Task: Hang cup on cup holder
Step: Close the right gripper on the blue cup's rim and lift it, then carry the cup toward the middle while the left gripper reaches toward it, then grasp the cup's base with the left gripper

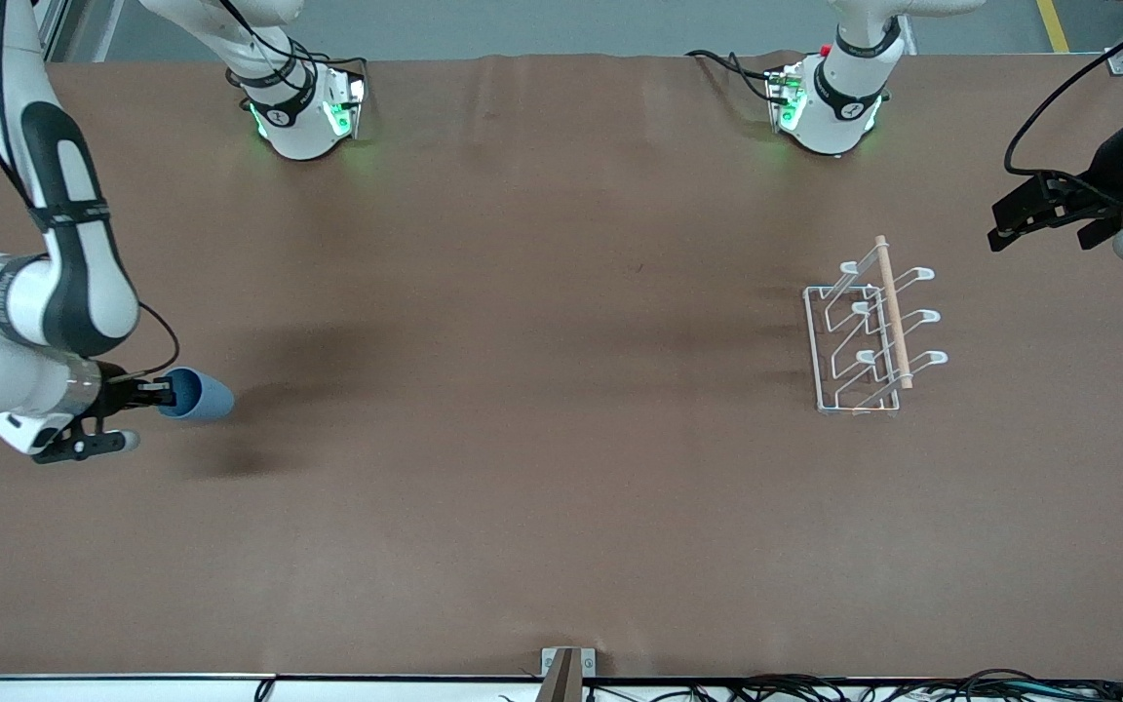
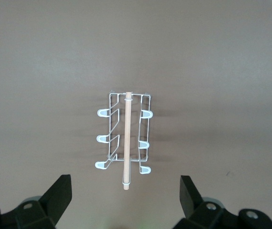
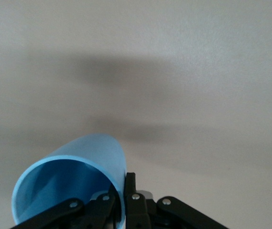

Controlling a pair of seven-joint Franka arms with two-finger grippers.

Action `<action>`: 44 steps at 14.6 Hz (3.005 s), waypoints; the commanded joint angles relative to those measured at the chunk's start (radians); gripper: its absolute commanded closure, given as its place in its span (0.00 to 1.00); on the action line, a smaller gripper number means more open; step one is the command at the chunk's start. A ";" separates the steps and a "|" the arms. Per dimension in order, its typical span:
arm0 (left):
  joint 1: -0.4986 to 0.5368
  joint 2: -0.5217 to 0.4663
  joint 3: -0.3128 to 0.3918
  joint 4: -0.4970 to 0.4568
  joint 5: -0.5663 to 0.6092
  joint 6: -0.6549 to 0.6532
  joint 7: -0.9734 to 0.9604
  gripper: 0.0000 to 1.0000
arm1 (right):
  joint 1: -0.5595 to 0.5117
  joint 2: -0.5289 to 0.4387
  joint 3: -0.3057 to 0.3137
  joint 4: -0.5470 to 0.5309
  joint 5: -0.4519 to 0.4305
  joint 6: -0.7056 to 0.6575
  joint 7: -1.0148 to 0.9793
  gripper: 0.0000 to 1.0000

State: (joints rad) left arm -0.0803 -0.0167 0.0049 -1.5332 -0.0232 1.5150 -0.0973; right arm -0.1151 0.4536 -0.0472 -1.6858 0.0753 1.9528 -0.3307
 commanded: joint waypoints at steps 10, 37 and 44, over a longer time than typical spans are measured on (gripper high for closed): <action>-0.007 0.001 -0.003 0.002 -0.003 0.004 0.034 0.00 | 0.109 -0.004 0.010 0.178 0.772 -0.474 0.159 0.99; -0.190 0.270 -0.396 0.011 -0.258 0.289 0.577 0.00 | 0.560 -0.021 0.012 -0.018 1.374 -0.262 0.182 0.99; -0.243 0.336 -0.402 0.013 -0.264 0.409 0.577 0.00 | 0.586 -0.070 0.010 -0.101 1.374 -0.256 0.179 0.99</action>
State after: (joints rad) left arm -0.3146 0.2981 -0.3906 -1.5380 -0.2750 1.9021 0.4736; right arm 0.4479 0.4474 -0.0310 -1.7016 1.4234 1.6886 -0.1440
